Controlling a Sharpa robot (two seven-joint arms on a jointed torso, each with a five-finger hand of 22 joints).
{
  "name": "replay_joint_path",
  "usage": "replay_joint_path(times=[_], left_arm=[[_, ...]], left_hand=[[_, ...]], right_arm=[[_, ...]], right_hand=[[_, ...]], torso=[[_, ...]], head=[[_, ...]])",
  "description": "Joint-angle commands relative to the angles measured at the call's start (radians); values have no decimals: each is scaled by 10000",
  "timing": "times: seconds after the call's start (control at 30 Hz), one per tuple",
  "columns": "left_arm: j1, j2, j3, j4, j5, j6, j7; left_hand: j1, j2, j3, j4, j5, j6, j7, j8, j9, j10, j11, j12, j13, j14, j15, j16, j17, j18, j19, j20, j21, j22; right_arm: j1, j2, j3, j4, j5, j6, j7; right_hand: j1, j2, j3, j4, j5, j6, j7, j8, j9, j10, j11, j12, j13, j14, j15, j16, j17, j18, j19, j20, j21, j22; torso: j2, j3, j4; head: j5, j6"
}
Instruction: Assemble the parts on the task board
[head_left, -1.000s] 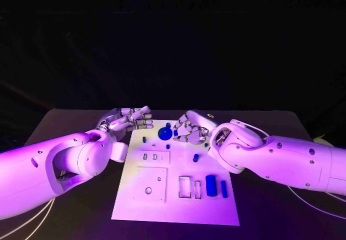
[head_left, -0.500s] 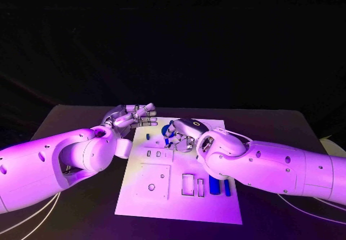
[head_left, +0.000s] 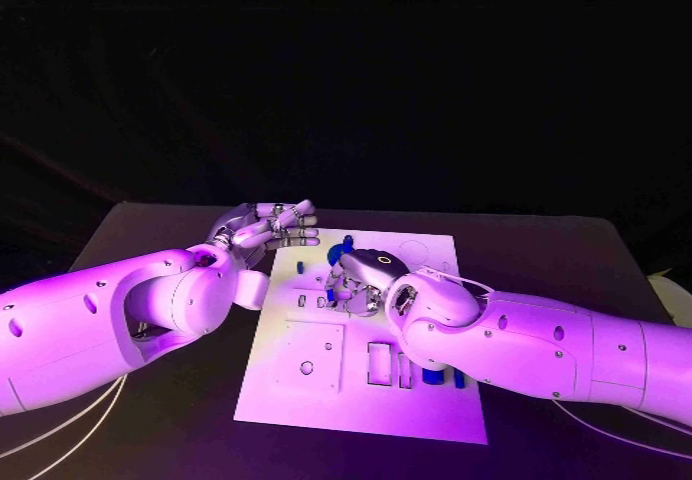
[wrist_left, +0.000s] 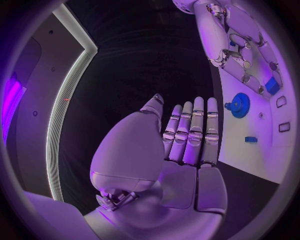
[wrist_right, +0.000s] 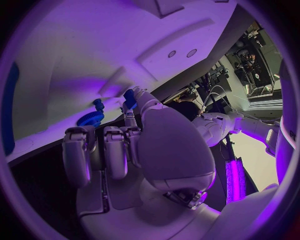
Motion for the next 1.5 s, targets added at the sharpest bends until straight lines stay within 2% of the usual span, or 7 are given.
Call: replay_joint_path(times=[0.03,0.37,0.57,1.3,1.5], left_arm=[[7,4,7,35,6,117,96],[8,-9,7,47,6,119,90],[8,-19,8,50,6,116,84],[8,-46,8,56,6,122,62],[8,-50,8,58,6,128,55]], left_hand=[[47,18,21,-60,17,-45,6,-34,-9,-45,-8,-65,-15,-58,3,-50,9,14,-84,19,51,9],[47,18,21,-60,17,-45,6,-34,-9,-45,-8,-65,-15,-58,3,-50,9,14,-84,19,51,9],[47,18,21,-60,17,-45,6,-34,-9,-45,-8,-65,-15,-58,3,-50,9,14,-84,19,51,9],[47,18,21,-60,17,-45,6,-34,-9,-45,-8,-65,-15,-58,3,-50,9,14,-84,19,51,9],[47,18,21,-60,17,-45,6,-34,-9,-45,-8,-65,-15,-58,3,-50,9,14,-84,19,51,9]], right_arm=[[-46,50,-3,-20,-322,221,-104],[-92,88,-5,-88,-362,268,-116],[-114,117,-6,-111,-352,359,-109],[-152,130,-6,-182,-436,515,-244],[-152,117,-7,-174,-472,485,-213]], right_hand=[[-99,-5,34,45,51,58,-36,88,341,565,-17,37,2070,1044,-45,38,2632,-82,669,-60,20,2265],[-121,-13,32,51,55,55,-36,90,345,564,-15,35,2068,1044,-44,38,2632,-83,670,-59,21,2267],[-504,-151,-108,217,-158,-29,6,69,372,559,22,27,2061,1044,-14,38,2632,-82,670,-38,17,2269],[-686,-319,-263,266,-99,-215,75,-10,376,480,79,-57,1978,1044,30,38,2632,-61,615,-2,-57,2218],[-865,-567,-454,332,61,-537,226,-175,332,385,210,-151,1888,1044,134,38,2632,-49,578,73,-109,2186]], torso=[[-5,-3,-5],[-15,-4,-3],[-10,-3,-12],[-10,1,-13],[-11,0,-11]], head=[[44,-42],[76,-75],[84,-83],[102,-113],[112,-124]])
